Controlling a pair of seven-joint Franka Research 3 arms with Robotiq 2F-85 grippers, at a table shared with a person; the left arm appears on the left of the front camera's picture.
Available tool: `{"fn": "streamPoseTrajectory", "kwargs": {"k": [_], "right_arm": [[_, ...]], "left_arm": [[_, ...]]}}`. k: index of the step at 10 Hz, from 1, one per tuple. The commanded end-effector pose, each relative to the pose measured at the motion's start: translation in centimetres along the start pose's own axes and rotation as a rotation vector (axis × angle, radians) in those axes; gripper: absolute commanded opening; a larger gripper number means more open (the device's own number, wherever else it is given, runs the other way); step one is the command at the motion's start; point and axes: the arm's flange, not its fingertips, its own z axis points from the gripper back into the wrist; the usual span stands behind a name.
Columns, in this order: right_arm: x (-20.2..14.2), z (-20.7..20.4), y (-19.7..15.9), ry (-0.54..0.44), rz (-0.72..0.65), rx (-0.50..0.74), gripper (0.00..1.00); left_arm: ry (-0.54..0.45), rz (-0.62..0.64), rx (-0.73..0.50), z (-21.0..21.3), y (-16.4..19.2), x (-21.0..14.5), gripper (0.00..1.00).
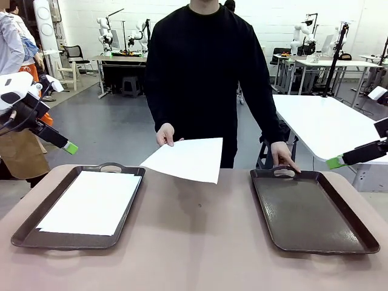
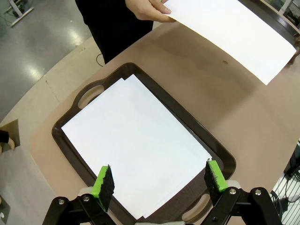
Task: Sort the A4 documents.
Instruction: Receive the A4 Paper.
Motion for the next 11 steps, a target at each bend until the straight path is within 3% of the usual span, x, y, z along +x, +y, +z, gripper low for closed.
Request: {"fn": "streamPoseTrajectory", "kwargs": {"k": [1,4,7,11], "right_arm": [[1.7,-2.4,0.4,0.030,-0.116,0.168,1.00],[3.0,-7.7,1.5,0.085,-0.288,0.401,1.00],[3.6,-13.0,2.4,0.077,-0.421,0.425,1.00],[5.1,-19.0,1.1,0.059,-0.595,0.564,1.00]], "left_arm": [[0.000,0.000,0.007,0.2,0.1,0.0,1.00],[0.000,0.000,0.007,0.2,0.1,0.0,1.00],[0.000,0.000,0.007,0.2,0.1,0.0,1.00],[0.000,0.000,0.007,0.2,0.1,0.0,1.00]]}}
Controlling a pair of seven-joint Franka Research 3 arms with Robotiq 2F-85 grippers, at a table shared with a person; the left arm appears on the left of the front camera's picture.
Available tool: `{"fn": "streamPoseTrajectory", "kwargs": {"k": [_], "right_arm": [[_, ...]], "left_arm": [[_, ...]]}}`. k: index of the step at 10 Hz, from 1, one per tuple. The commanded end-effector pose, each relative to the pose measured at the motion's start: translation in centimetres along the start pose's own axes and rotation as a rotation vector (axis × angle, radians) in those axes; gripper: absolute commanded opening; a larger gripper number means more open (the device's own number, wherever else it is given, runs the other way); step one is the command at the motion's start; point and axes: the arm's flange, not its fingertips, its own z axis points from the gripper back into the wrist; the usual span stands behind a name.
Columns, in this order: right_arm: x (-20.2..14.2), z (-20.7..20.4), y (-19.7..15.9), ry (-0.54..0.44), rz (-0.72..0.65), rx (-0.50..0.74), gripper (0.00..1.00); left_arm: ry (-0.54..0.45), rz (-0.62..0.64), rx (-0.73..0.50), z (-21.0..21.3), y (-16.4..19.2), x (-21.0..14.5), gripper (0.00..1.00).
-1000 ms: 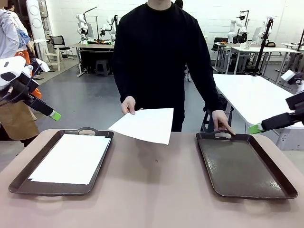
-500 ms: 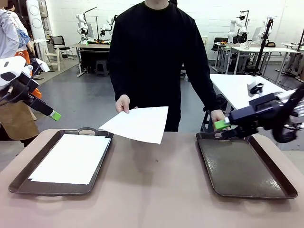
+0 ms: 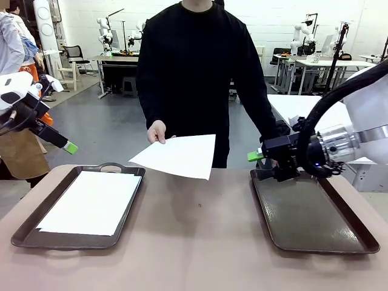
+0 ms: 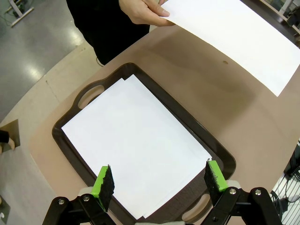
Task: Sort the A4 documents.
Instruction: Receive the A4 Paper.
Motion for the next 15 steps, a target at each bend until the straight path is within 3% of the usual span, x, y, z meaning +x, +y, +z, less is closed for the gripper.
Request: {"fn": "streamPoseTrajectory", "kwargs": {"k": [1,8,15], "right_arm": [[1.9,-2.2,-1.2,0.020,-0.059,0.102,1.00],[4.4,-9.4,0.2,0.092,-0.225,0.258,1.00],[6.8,-12.7,-1.2,-0.005,-0.356,0.305,1.00]], "left_arm": [[0.001,0.000,0.007,0.1,0.1,-0.1,1.00],[0.001,0.000,0.007,0.1,0.1,-0.1,1.00],[0.001,0.000,0.007,0.1,0.1,-0.1,1.00]]}}
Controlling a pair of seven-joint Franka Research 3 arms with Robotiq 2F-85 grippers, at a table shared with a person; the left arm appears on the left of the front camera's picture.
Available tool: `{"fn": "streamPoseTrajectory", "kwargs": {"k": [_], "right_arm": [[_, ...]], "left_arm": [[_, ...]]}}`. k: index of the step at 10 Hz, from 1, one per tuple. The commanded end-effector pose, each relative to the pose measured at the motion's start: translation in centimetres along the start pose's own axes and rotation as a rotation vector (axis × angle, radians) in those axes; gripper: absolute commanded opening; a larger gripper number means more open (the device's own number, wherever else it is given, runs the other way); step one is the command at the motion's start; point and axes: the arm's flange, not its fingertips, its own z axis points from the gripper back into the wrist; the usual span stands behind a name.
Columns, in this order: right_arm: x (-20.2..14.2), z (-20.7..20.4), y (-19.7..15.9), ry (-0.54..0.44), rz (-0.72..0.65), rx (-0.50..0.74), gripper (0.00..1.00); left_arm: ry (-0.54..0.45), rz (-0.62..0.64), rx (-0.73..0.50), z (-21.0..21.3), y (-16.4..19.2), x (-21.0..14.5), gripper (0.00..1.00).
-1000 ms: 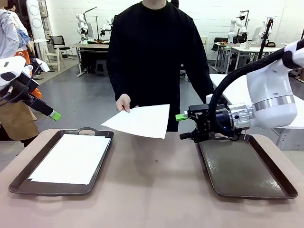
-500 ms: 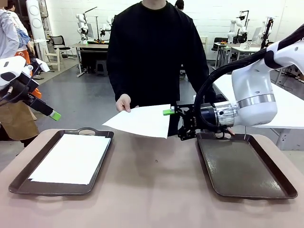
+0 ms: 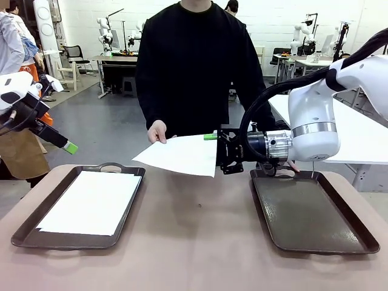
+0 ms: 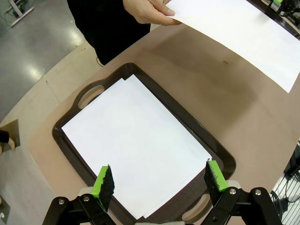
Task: Sort the A4 documents.
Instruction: Receive the A4 Paper.
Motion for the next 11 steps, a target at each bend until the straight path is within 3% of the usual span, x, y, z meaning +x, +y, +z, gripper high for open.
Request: {"fn": "streamPoseTrajectory", "kwargs": {"k": [1,5,11], "right_arm": [[0.56,-1.01,-0.45,-0.024,-0.062,0.042,1.00],[0.74,-1.19,-1.10,-0.003,-0.061,0.070,1.00],[0.76,-1.31,-1.21,-0.011,-0.026,0.062,0.46]], "left_arm": [[0.001,0.000,0.007,0.13,0.06,-0.05,1.00],[0.001,0.000,0.007,0.13,0.06,-0.05,1.00],[0.001,0.000,0.007,0.13,0.06,-0.05,1.00]]}}
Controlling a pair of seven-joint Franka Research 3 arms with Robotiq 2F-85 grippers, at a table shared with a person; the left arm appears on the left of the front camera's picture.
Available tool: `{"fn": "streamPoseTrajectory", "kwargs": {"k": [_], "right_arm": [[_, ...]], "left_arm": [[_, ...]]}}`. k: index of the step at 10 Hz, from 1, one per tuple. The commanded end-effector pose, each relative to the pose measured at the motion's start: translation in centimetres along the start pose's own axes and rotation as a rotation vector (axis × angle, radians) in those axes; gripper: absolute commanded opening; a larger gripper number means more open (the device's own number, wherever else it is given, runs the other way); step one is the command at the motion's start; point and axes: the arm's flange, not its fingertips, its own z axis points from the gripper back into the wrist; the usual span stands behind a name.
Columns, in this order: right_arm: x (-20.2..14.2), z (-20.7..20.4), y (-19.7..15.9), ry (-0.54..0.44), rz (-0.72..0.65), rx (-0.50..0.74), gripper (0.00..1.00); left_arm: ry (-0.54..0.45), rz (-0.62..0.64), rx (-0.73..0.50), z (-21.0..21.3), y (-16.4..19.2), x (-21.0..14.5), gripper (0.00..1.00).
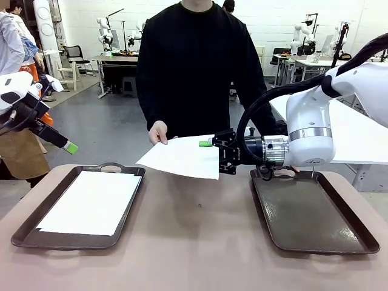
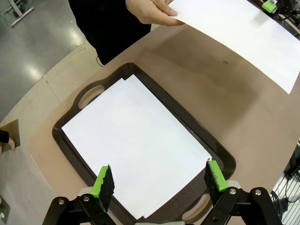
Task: Sort the A4 documents.
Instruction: Receive the A4 Paper.
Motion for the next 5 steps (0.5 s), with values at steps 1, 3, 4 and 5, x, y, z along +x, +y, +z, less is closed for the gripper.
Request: {"fn": "streamPoseTrajectory", "kwargs": {"k": [1,3,4,5], "right_arm": [[0.53,-0.61,-0.14,-0.011,0.015,0.020,0.37],[0.61,-0.61,-0.21,-0.008,0.011,0.026,0.19],[0.57,-0.66,-0.25,-0.004,0.008,0.025,0.22],[0.54,-0.69,-0.30,-0.001,0.007,0.025,0.01]], "left_arm": [[0.001,0.000,0.007,0.13,0.06,-0.05,1.00],[0.001,0.000,0.007,0.13,0.06,-0.05,1.00],[0.001,0.000,0.007,0.13,0.06,-0.05,1.00],[0.001,0.000,0.007,0.13,0.06,-0.05,1.00]]}}
